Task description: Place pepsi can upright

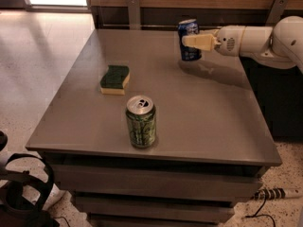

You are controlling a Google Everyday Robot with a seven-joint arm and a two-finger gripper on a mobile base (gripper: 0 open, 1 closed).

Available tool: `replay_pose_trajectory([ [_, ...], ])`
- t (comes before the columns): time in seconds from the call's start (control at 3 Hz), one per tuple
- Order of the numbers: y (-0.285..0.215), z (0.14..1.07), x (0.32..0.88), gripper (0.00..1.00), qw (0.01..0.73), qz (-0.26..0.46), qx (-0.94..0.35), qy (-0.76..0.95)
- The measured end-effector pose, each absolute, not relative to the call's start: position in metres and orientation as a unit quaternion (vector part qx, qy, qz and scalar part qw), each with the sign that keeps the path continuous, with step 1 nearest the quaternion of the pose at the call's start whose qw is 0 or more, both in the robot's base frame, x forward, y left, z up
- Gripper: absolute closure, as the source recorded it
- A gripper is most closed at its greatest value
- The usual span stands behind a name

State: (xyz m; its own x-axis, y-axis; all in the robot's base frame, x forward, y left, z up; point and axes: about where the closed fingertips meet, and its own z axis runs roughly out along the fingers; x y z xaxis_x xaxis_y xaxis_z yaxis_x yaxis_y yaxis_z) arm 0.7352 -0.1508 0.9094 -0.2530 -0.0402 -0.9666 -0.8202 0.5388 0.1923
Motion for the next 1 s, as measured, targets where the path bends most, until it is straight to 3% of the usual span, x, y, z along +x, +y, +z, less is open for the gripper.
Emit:
replay_pose_trajectory([
  [1.0,-0.167,0.880,0.739,1.00,0.559,0.386,-0.258,0.687],
])
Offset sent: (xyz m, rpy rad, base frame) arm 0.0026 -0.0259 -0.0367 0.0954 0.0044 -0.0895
